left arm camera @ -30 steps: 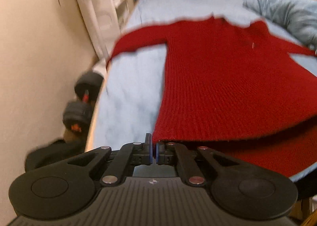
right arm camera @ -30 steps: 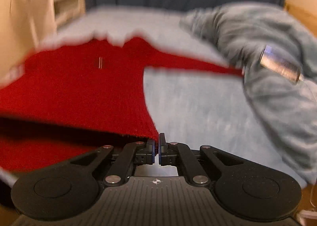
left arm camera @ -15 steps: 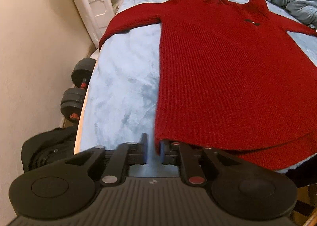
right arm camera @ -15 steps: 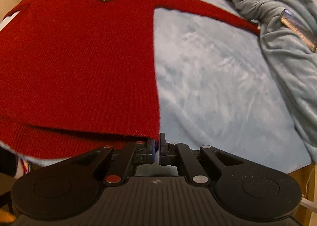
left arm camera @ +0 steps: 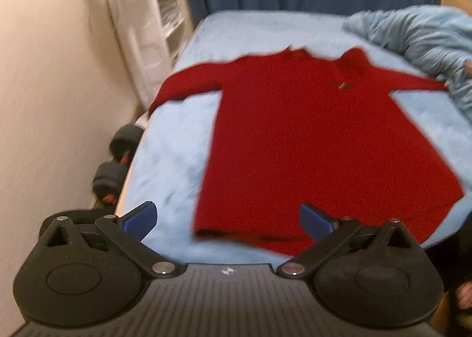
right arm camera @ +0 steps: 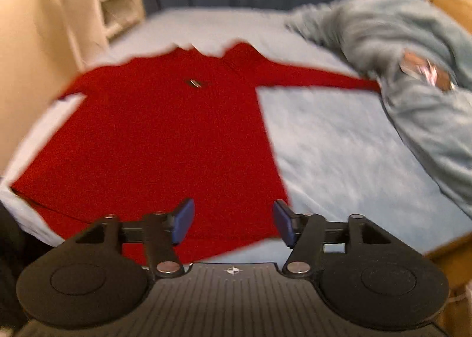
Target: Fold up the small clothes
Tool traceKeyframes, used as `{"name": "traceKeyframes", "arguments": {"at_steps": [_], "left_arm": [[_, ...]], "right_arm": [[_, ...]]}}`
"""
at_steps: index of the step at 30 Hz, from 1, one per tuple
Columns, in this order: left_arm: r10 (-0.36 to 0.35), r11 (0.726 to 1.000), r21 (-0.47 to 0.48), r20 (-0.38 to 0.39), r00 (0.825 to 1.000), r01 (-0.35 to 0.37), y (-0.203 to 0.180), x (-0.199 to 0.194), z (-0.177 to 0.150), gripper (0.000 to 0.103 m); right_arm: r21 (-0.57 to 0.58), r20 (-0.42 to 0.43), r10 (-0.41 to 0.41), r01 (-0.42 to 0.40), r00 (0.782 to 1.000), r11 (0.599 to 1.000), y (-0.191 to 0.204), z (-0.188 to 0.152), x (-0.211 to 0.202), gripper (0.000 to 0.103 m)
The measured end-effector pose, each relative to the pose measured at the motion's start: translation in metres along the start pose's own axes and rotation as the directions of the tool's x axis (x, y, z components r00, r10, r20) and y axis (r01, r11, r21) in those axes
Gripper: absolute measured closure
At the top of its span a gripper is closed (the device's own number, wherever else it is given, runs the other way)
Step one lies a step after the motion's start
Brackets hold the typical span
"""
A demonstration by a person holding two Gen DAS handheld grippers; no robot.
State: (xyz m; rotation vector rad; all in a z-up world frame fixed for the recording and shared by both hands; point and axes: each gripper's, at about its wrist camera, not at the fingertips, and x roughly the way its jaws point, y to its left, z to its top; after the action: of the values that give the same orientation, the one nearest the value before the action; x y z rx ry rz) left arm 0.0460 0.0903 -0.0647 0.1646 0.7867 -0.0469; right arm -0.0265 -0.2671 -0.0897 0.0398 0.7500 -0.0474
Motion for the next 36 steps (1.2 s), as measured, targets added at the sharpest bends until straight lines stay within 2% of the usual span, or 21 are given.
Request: {"name": "traceKeyframes", "arguments": {"at_steps": [5, 9, 14, 17, 21, 27, 31, 36], "left_arm": [[-0.022, 1.0, 0.023, 0.013, 1.0, 0.021, -0.042, -0.026, 0.009, 0.0], [0.011, 0.998, 0.067, 0.054, 0.998, -0.015, -0.066, -0.046, -0.006, 0.0], [-0.003, 0.998, 0.068, 0.02, 1.0, 0.001, -0.071, -0.048, -0.016, 0.0], [0.012, 0.999, 0.041, 0.023, 1.0, -0.013, -0.064, -0.043, -0.012, 0.0], [0.02, 1.0, 0.002, -0.02, 1.0, -0.02, -0.053, -0.026, -0.005, 0.0], [0.043, 0.996, -0.081, -0.048, 0.998, -0.046, -0.026, 0.006, 0.019, 0.0], [0.039, 0.98, -0.192, -0.057, 0.998, -0.049, 0.001, 0.03, 0.042, 0.0], [0.075, 0.948, -0.305, -0.06, 0.995, -0.09, 0.036, 0.069, 0.074, 0.0]], "right_arm": [[0.054, 0.086, 0.006, -0.01, 0.996, 0.999, 0.029, -0.008, -0.023, 0.034], [0.055, 0.035, 0.019, -0.021, 0.999, 0.998, 0.031, -0.024, -0.023, 0.034], [0.054, 0.041, 0.016, -0.018, 0.999, 0.998, 0.032, -0.027, -0.026, 0.034], [0.053, 0.034, 0.025, -0.027, 0.999, 0.998, 0.032, -0.025, -0.02, 0.034], [0.071, -0.001, 0.031, -0.031, 1.0, 0.997, 0.033, -0.025, -0.007, 0.034], [0.086, -0.018, -0.002, 0.003, 1.0, 0.996, 0.025, -0.015, 0.015, 0.034], [0.092, -0.023, -0.022, 0.024, 0.999, 0.995, 0.019, -0.004, 0.033, 0.034], [0.112, -0.042, -0.045, 0.049, 0.998, 0.992, 0.012, 0.013, 0.062, 0.034]]}}
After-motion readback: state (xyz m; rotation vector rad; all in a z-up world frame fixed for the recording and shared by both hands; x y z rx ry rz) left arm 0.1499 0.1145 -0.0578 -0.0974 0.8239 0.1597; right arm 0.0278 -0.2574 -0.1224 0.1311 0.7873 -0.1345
